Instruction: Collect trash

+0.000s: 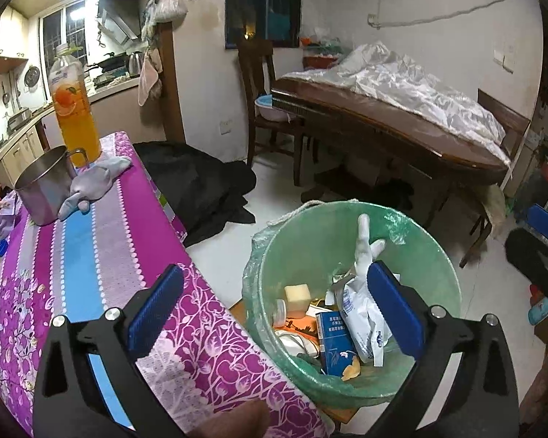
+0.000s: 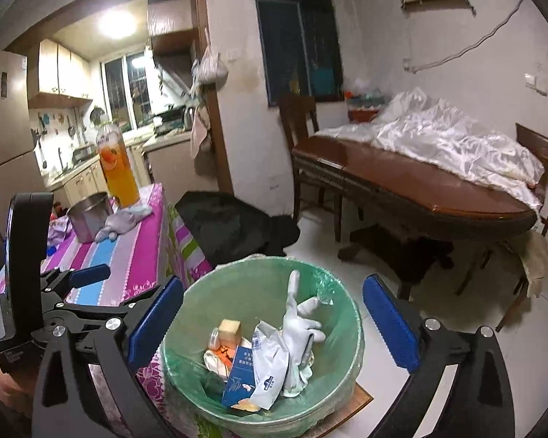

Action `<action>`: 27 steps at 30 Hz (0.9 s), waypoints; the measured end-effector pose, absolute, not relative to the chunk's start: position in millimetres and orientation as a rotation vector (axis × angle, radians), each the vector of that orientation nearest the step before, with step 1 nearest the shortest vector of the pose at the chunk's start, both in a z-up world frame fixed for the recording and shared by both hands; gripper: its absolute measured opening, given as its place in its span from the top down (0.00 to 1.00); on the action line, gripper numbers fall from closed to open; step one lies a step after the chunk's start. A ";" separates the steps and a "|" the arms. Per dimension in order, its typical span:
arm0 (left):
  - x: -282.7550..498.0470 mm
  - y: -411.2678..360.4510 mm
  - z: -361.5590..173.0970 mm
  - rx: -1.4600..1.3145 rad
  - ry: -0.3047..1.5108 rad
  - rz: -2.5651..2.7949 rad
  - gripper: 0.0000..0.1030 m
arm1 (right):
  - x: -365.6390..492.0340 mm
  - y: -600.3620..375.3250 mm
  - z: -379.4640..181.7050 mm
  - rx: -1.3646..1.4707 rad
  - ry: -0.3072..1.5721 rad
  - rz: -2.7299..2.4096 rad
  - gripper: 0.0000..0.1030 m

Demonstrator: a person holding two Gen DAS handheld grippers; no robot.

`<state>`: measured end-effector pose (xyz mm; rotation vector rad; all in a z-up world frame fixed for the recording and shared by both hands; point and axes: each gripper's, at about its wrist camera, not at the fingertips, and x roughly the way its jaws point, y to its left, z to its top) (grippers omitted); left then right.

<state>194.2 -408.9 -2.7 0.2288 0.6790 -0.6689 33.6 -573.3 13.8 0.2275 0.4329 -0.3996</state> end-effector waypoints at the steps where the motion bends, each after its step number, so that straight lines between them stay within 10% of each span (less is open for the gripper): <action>1: 193.0 -405.2 -1.4 0.222 0.671 -0.669 0.06 | 29.3 -570.6 15.8 0.223 0.419 -0.404 0.05; 27: 114.6 -301.4 35.8 0.052 0.364 -0.740 0.05 | -88.1 -483.4 -3.5 0.131 0.192 -0.537 0.05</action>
